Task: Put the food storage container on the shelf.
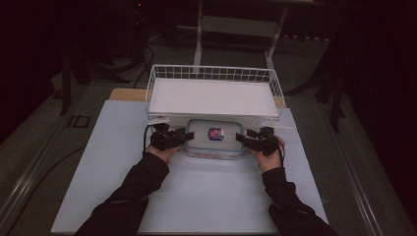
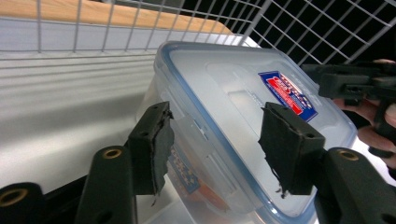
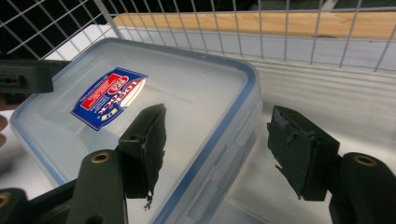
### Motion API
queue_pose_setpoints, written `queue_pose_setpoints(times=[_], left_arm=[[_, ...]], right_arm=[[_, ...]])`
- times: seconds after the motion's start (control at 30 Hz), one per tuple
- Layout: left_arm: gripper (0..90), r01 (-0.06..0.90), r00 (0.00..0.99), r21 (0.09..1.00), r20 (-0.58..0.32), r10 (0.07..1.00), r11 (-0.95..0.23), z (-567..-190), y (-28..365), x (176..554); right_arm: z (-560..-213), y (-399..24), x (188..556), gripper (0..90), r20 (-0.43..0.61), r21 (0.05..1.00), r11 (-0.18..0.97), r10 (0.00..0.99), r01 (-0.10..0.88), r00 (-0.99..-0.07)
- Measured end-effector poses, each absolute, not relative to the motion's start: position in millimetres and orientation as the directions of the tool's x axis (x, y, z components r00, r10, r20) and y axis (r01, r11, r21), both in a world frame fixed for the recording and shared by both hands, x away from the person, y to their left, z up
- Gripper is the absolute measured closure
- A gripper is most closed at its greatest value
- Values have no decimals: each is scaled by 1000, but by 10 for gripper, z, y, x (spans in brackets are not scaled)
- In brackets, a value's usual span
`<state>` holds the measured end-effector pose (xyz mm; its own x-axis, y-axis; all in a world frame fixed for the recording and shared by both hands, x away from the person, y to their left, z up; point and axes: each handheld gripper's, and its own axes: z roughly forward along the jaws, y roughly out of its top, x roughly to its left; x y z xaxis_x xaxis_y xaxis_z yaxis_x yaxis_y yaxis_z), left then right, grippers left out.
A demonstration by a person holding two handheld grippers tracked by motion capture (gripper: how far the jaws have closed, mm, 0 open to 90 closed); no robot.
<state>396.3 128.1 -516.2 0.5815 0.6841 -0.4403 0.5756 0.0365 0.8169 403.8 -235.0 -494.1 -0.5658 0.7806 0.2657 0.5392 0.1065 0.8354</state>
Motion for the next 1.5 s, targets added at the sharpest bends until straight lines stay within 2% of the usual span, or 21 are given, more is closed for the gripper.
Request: queue_pose_setpoints(times=[0.13,0.17,0.33,0.47,0.6,0.7,0.8,0.87,0.93,1.0,1.27,1.37,1.4,1.5], left_arm=[[386,570,575,821,-420,702,25,-5146,1269,3971],[378,573,564,819,-414,714,22,-5132,1258,3981],[377,575,563,818,-405,720,11,-5112,1248,3994],[372,568,562,823,-396,726,9,-5093,1272,3978],[281,552,585,834,-395,709,9,-5051,1292,3911],[258,547,597,837,-404,693,17,-5038,1323,3815],[161,528,612,849,-392,687,14,-5002,1369,3688],[145,516,627,857,-385,678,9,-4961,1395,3601],[116,508,637,861,-376,673,1,-4920,1404,3497],[7,495,655,869,-366,661,-9,-4890,1396,3386],[0,463,692,886,-344,635,-24,-4868,1392,3059],[0,478,691,878,-365,624,-15,-4923,1396,3015],[0,476,691,879,-367,623,-10,-4938,1399,3002],[0,470,689,882,-354,632,-18,-4952,1403,2984]], right_arm=[[-4948,-2345,4037,344,261,841,99,787,532,-559],[-4953,-2338,4034,315,241,848,102,799,519,-551],[-4924,-2318,3999,338,199,857,121,819,501,-538],[-4911,-2330,3959,339,210,862,114,807,494,-551],[-4887,-2373,3896,338,229,864,95,801,495,-553],[-4855,-2380,3805,338,241,865,90,788,494,-566],[-4787,-2330,3652,355,229,876,106,767,471,-599],[-4756,-2280,3568,360,220,880,122,751,458,-623],[-4736,-2233,3494,391,213,883,135,738,449,-641],[-4729,-2182,3421,429,227,880,137,719,454,-657],[-4851,-1914,3209,554,242,858,195,663,476,-708],[-4900,-1865,3190,610,240,849,216,655,482,-716],[-4913,-1851,3188,667,245,844,222,650,488,-720],[-4942,-1807,3191,756,246,834,248,632,492,-735]])
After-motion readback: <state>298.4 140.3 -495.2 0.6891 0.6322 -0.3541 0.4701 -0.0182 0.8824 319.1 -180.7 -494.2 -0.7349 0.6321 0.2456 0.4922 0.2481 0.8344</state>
